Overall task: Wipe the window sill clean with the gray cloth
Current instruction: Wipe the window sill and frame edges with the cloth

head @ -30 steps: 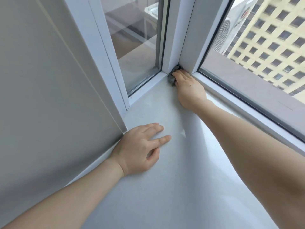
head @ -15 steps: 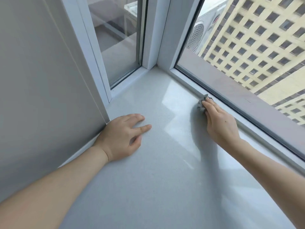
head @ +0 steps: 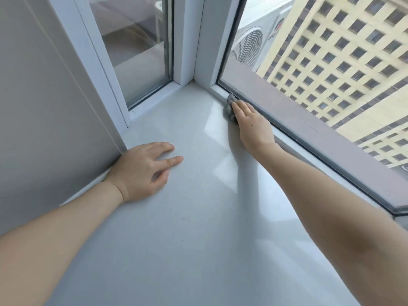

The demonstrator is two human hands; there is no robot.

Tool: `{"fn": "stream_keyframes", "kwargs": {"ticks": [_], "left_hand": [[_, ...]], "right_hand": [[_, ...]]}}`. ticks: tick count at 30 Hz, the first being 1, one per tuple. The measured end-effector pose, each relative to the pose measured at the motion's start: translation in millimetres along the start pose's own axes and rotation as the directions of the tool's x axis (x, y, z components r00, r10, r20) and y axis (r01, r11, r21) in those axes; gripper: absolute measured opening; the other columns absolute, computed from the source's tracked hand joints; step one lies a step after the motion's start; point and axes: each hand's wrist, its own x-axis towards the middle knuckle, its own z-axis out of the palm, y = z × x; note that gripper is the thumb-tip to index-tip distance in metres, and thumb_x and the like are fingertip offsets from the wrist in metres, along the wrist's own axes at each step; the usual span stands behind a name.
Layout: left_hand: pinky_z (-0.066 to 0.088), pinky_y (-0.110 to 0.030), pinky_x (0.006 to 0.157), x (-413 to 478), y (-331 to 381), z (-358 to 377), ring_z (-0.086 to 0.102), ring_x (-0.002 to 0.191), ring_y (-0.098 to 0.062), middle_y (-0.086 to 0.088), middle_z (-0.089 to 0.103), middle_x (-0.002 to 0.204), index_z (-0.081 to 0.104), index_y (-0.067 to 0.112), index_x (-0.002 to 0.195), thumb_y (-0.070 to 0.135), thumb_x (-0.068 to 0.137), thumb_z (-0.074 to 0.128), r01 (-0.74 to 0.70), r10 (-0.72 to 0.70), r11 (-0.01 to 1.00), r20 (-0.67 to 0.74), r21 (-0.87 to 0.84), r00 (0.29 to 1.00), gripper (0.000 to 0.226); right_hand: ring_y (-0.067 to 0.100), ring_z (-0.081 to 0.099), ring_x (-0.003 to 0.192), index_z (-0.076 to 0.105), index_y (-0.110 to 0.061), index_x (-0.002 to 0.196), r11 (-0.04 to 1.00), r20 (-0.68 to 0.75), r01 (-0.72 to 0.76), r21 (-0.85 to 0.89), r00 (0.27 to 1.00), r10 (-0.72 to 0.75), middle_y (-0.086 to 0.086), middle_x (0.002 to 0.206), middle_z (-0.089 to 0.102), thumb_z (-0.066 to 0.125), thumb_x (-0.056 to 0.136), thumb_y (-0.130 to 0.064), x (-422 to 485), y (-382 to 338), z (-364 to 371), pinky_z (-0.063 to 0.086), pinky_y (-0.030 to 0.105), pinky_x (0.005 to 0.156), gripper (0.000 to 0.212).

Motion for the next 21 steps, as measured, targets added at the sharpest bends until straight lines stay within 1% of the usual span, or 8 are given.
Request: {"fn": "stream_keyframes", "kwargs": {"ticks": [4, 7, 10, 12, 14, 17, 19, 21], "left_hand": [[0.054, -0.041, 0.079, 2.0, 12.7, -4.7, 0.063, 0.103, -0.03, -0.014, 0.065, 0.115, 0.068, 0.019, 0.11, 0.023, 0.081, 0.036, 0.063, -0.065, 0.996, 0.019, 0.064, 0.998, 0.043], [0.054, -0.044, 0.072, 8.1, 34.1, -7.8, 0.067, 0.091, -0.034, -0.017, 0.069, 0.104, 0.072, 0.012, 0.097, 0.02, 0.073, 0.033, 0.135, -0.138, 0.984, 0.016, 0.117, 0.99, 0.047], [0.054, -0.043, 0.068, 10.1, 59.8, -7.4, 0.067, 0.08, -0.035, -0.018, 0.071, 0.094, 0.073, 0.007, 0.086, 0.018, 0.068, 0.032, 0.133, -0.135, 0.982, 0.003, 0.13, 0.991, 0.045], [0.053, -0.04, 0.063, 10.6, 76.4, -6.1, 0.067, 0.073, -0.034, -0.017, 0.07, 0.088, 0.072, 0.006, 0.083, 0.016, 0.068, 0.033, 0.117, -0.116, 0.987, -0.022, 0.106, 0.993, 0.043], [0.052, -0.038, 0.06, 11.1, 92.5, -4.4, 0.066, 0.069, -0.033, -0.015, 0.07, 0.083, 0.072, 0.006, 0.081, 0.009, 0.067, 0.037, 0.107, -0.104, 0.99, -0.042, 0.09, 0.994, 0.038], [0.05, -0.036, 0.059, 11.1, 112.6, -2.1, 0.065, 0.066, -0.032, -0.013, 0.069, 0.079, 0.071, 0.005, 0.081, 0.002, 0.061, 0.046, 0.09, -0.086, 0.993, -0.057, 0.074, 0.995, 0.032], [0.05, -0.036, 0.059, 9.8, 121.8, -0.9, 0.065, 0.066, -0.032, -0.012, 0.069, 0.079, 0.071, 0.005, 0.081, 0.001, 0.06, 0.046, 0.079, -0.074, 0.995, -0.067, 0.069, 0.995, 0.032], [0.051, -0.037, 0.059, 7.8, 128.5, -0.1, 0.064, 0.066, -0.032, -0.012, 0.069, 0.079, 0.07, 0.005, 0.081, 0.001, 0.061, 0.046, 0.078, -0.074, 0.995, -0.074, 0.062, 0.995, 0.032]], "right_hand": [[0.019, 0.021, 0.144, 0.024, -0.013, 0.148, 0.997, 0.041, -0.081, -0.011, 0.996, 0.082, 0.001, 0.156, 0.024, 0.028, 0.098, -0.008, -84.6, 54.3, -2.6, 0.03, 0.035, 0.111, 0.051], [0.024, 0.03, 0.141, 0.031, -0.01, 0.145, 0.984, 0.031, -0.177, -0.003, 0.984, 0.177, 0.006, 0.152, 0.032, 0.018, 0.094, -0.018, -149.9, 93.2, -5.1, 0.037, 0.039, 0.107, 0.053], [0.026, 0.031, 0.14, 0.033, -0.009, 0.144, 0.949, 0.05, -0.313, 0.032, 0.949, 0.311, 0.009, 0.152, 0.033, 0.033, 0.096, -0.007, -201.4, 118.3, -5.8, 0.041, 0.045, 0.104, 0.049], [0.024, 0.026, 0.142, 0.029, -0.009, 0.146, 0.908, 0.071, -0.418, 0.025, 0.907, 0.416, 0.008, 0.154, 0.028, 0.034, 0.097, -0.007, -228.4, 126.9, -9.3, 0.039, 0.042, 0.104, 0.049], [0.024, 0.022, 0.143, 0.024, -0.004, 0.147, 0.852, 0.11, -0.523, -0.007, 0.847, 0.521, 0.01, 0.155, 0.023, 0.028, 0.099, -0.01, -256.5, 133.4, -12.8, 0.035, 0.041, 0.105, 0.049], [0.031, 0.026, 0.141, 0.02, 0.002, 0.146, 0.756, 0.156, -0.653, -0.047, 0.743, 0.651, 0.017, 0.156, 0.019, 0.025, 0.1, -0.011, -284.2, 141.0, -17.4, 0.033, 0.042, 0.105, 0.048], [0.037, 0.04, 0.13, 0.03, 0.002, 0.141, 0.682, 0.197, -0.731, -0.032, 0.664, 0.721, 0.019, 0.152, 0.027, 0.027, 0.097, -0.007, -283.5, 137.9, -25.1, 0.038, 0.042, 0.097, 0.044], [0.04, 0.052, 0.111, 0.048, -0.001, 0.122, 0.59, 0.203, -0.803, 0.09, 0.594, 0.778, 0.022, 0.133, 0.05, 0.029, 0.095, -0.004, -278.5, 124.5, -36.8, 0.04, 0.04, 0.084, 0.033]]}}
